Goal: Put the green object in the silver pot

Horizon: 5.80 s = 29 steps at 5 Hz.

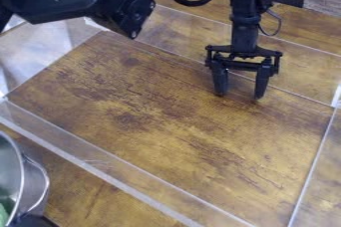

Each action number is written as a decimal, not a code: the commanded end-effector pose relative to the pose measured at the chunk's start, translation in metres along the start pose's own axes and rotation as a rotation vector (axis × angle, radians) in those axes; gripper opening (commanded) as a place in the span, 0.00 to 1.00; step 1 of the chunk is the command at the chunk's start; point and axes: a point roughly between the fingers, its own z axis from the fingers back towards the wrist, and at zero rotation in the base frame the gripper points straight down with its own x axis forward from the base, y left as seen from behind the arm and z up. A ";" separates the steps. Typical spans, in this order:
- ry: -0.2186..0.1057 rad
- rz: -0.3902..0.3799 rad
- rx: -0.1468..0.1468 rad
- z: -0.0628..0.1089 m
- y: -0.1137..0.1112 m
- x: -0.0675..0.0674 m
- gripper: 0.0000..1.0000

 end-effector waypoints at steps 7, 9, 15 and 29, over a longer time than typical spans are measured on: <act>-0.153 0.011 -0.057 0.055 0.009 0.013 1.00; -0.157 0.015 -0.054 0.054 0.011 0.011 0.00; -0.255 -0.035 -0.196 0.167 0.018 -0.015 1.00; -0.427 -0.275 -0.230 0.109 -0.012 -0.025 0.00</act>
